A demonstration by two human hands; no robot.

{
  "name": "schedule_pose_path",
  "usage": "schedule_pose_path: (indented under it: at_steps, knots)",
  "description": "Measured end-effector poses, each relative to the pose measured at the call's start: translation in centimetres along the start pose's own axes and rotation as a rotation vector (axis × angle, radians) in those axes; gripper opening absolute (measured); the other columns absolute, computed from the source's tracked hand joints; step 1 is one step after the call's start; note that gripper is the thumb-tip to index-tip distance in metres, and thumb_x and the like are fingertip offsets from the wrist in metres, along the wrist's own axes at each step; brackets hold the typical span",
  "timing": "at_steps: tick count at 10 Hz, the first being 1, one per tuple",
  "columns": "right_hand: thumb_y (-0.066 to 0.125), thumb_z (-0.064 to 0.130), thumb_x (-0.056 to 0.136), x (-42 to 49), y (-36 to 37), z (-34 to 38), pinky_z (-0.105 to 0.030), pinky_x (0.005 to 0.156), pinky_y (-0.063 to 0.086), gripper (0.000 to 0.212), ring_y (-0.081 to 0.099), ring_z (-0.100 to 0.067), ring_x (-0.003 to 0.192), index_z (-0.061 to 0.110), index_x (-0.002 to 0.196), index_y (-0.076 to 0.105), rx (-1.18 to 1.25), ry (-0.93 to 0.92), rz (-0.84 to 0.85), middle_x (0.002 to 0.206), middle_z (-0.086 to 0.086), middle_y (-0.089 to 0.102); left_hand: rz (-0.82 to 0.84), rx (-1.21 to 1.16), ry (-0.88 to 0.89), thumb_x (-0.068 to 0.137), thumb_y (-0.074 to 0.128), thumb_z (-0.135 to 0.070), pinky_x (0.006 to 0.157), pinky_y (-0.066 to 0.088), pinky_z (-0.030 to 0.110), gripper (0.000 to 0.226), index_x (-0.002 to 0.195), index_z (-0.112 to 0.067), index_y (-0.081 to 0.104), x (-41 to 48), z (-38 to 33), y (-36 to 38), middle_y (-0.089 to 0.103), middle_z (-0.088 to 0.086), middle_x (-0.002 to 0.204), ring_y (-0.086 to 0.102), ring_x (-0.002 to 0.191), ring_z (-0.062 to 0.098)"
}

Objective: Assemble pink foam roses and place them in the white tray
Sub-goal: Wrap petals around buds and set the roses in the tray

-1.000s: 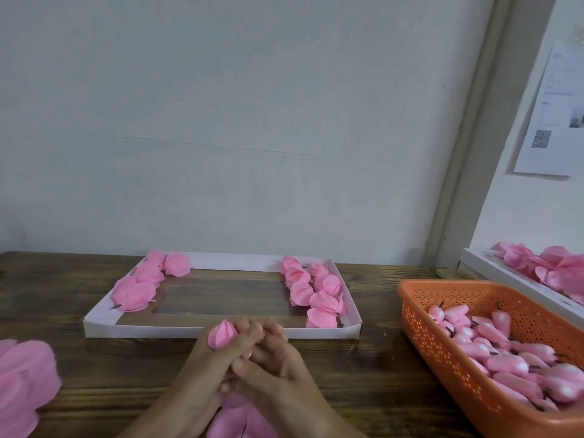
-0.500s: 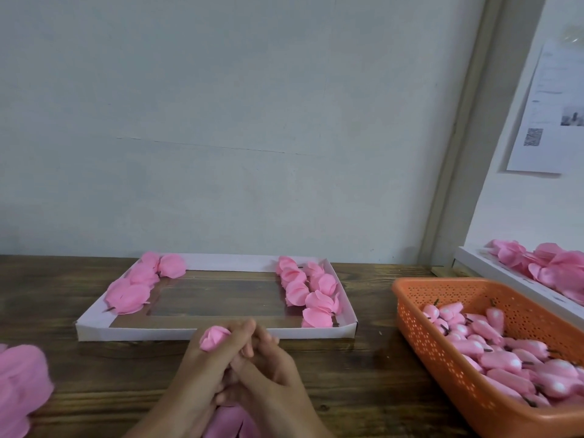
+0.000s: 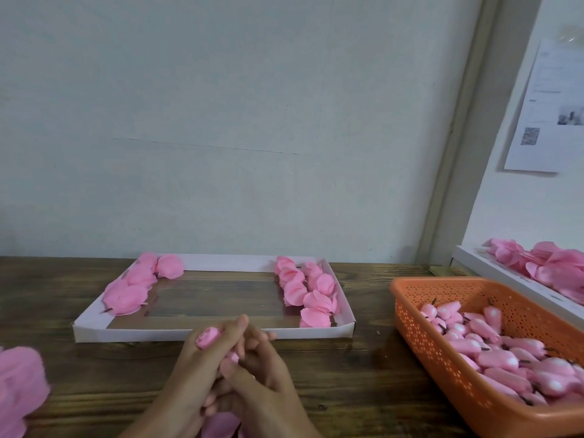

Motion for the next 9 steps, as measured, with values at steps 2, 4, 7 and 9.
schedule_pose_path:
  at_steps: [2, 4, 7, 9]
  knots:
    - [0.056, 0.012, 0.106, 0.8, 1.1, 2.5, -0.014, 0.063, 0.053, 0.014, 0.058, -0.008, 0.05, 0.003, 0.101, 0.064, 0.791, 0.174, -0.306, 0.07, -0.001, 0.057, 0.114, 0.059, 0.025, 0.086, 0.069, -0.022, 0.048, 0.056, 0.024, 0.04, 0.061, 0.003, 0.05, -0.2, -0.4, 0.4, 0.057, 0.047, 0.082, 0.07, 0.051, 0.019]
    - [0.049, 0.012, 0.109, -0.3, 0.3, 1.2, -0.029, 0.067, 0.057, 0.024, 0.065, -0.015, 0.067, -0.006, 0.125, 0.053, 0.032, 0.234, -0.252, 0.09, -0.009, 0.065, 0.03, 0.074, 0.041, 0.085, 0.065, -0.027, 0.077, 0.062, 0.056, 0.045, 0.053, -0.004, 0.043, 0.1, 0.1, 0.1, 0.063, 0.034, 0.078, 0.075, 0.092, 0.042]
    - [0.046, 0.023, 0.111, 0.3, 0.6, 0.0, -0.029, 0.067, 0.055, 0.013, 0.062, -0.019, 0.071, 0.013, 0.104, 0.052, 0.366, 0.395, 0.147, 0.085, -0.007, 0.061, 0.112, 0.096, 0.036, 0.083, 0.066, -0.02, 0.064, 0.065, 0.037, 0.038, 0.057, 0.002, 0.05, -0.2, -0.3, 0.3, 0.058, 0.036, 0.073, 0.074, 0.072, 0.032]
    - [0.055, 0.016, 0.108, 0.6, 0.3, 0.3, -0.033, 0.077, 0.059, 0.02, 0.067, -0.019, 0.082, 0.005, 0.125, 0.054, 0.423, 0.3, 0.137, 0.1, -0.01, 0.064, 0.046, 0.046, 0.039, 0.09, 0.064, -0.027, 0.089, 0.053, 0.069, 0.046, 0.053, -0.007, 0.044, 0.1, 0.2, 0.0, 0.056, 0.025, 0.074, 0.072, 0.101, 0.044]
Point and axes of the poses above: each hand's wrist, its own x-axis towards the middle knuckle, its own y-axis out of the palm, z = x × y, the point moved 1 cm from there along x, towards the middle knuckle
